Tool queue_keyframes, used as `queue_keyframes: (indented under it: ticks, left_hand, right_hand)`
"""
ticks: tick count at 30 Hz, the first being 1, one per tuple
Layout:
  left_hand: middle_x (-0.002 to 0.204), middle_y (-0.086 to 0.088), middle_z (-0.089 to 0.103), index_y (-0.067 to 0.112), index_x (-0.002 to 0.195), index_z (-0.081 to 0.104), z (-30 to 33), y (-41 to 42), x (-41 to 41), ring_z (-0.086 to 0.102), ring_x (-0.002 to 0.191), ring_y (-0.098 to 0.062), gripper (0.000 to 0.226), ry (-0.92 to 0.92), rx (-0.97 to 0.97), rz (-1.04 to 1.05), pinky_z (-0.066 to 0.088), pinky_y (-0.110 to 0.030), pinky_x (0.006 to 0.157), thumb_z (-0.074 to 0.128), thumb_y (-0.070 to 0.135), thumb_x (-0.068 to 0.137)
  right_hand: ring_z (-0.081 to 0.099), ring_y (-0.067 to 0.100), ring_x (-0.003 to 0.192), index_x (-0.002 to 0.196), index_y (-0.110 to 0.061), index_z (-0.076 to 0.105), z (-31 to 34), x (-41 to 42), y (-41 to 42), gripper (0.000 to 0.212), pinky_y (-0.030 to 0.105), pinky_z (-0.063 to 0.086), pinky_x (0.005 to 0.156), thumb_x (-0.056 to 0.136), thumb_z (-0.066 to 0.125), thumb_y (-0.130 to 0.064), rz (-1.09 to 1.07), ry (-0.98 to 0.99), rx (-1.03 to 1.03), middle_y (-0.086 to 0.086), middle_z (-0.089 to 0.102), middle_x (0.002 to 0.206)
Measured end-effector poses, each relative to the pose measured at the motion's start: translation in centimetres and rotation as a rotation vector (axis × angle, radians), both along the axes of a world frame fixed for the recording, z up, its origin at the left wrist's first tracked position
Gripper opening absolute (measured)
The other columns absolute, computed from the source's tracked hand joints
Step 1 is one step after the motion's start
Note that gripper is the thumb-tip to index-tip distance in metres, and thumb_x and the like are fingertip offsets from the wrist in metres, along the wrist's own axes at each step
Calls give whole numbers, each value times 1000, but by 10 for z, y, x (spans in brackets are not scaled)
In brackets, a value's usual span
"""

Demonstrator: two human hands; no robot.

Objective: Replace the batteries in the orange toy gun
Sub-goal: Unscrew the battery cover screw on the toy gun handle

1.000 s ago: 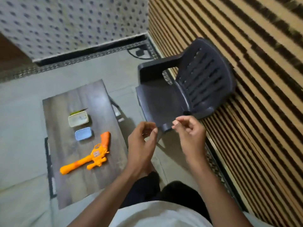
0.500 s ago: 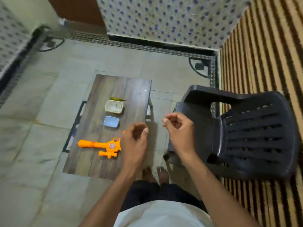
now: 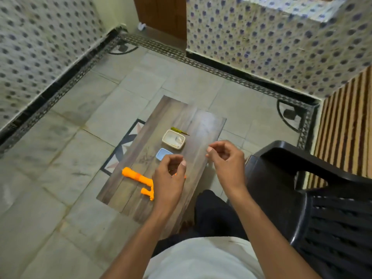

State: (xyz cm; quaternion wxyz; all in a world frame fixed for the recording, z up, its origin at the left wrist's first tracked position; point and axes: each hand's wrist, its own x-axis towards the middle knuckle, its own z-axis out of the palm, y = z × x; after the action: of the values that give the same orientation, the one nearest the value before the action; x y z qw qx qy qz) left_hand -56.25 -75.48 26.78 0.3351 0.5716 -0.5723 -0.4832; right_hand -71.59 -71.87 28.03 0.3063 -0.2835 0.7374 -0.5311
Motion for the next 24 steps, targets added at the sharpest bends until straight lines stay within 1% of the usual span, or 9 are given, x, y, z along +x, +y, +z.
queue_keyframes:
  ticks: [2, 4, 10, 14, 17, 19, 21, 24]
  left_hand:
    - [96, 9, 75, 18, 104, 73, -4, -22, -5, 69, 92, 0, 8, 2, 1, 39, 53, -14, 83, 69, 15, 98]
    - [97, 10, 75, 20, 103, 73, -7, -42, -12, 69, 94, 1, 9, -9, -10, 79, 52, -12, 83, 69, 14, 98]
    - [98, 8, 75, 20, 101, 73, -29, -109, -51, 69, 95, -2, 9, 5, 62, 306, 51, -8, 77, 69, 13, 98]
    - [96, 11, 75, 28, 95, 71, -53, -162, -90, 70, 92, -4, 15, 22, 157, 539, 54, -17, 80, 71, 13, 97]
    - [95, 9, 75, 30, 93, 70, -79, -189, -110, 71, 90, -7, 20, 28, 179, 675, 55, -24, 82, 72, 11, 96]
    - [96, 9, 75, 30, 95, 70, -94, -200, -120, 71, 90, -6, 18, 29, 197, 750, 56, -26, 85, 73, 12, 96]
    - [98, 8, 75, 26, 98, 71, -113, -206, -127, 71, 93, -5, 14, 25, 224, 825, 57, -26, 87, 72, 13, 97]
    - [100, 4, 75, 22, 99, 71, -137, -207, -134, 72, 96, -9, 11, 63, 254, 912, 58, -29, 91, 72, 11, 96]
  right_hand:
    - [76, 17, 84, 92, -20, 73, -2, -8, -31, 8, 44, 63, 83, 93, 73, -13, 49, 1, -2, -3, 75, 86]
    - [75, 18, 85, 92, -22, 73, -6, -17, -60, 10, 44, 63, 83, 93, 73, -12, 100, -6, 0, -4, 75, 87]
    - [75, 18, 88, 94, -23, 73, -27, -53, -154, 9, 45, 63, 84, 93, 74, -14, 301, -40, 53, -5, 75, 89]
    - [74, 16, 89, 96, -21, 74, -58, -96, -229, 8, 43, 63, 86, 94, 73, -14, 477, -72, 152, -4, 76, 90]
    - [73, 14, 88, 98, -17, 74, -87, -120, -278, 8, 36, 63, 85, 94, 72, -11, 601, -62, 208, -4, 76, 91]
    - [73, 13, 87, 99, -17, 74, -107, -128, -301, 9, 30, 62, 84, 94, 71, -10, 691, -48, 241, -4, 75, 91]
    - [73, 15, 86, 98, -16, 74, -129, -126, -318, 9, 25, 61, 80, 93, 70, -8, 767, -51, 258, -2, 75, 90]
    - [73, 17, 86, 99, -11, 74, -161, -118, -326, 8, 28, 61, 79, 93, 70, -7, 808, -61, 284, 2, 76, 91]
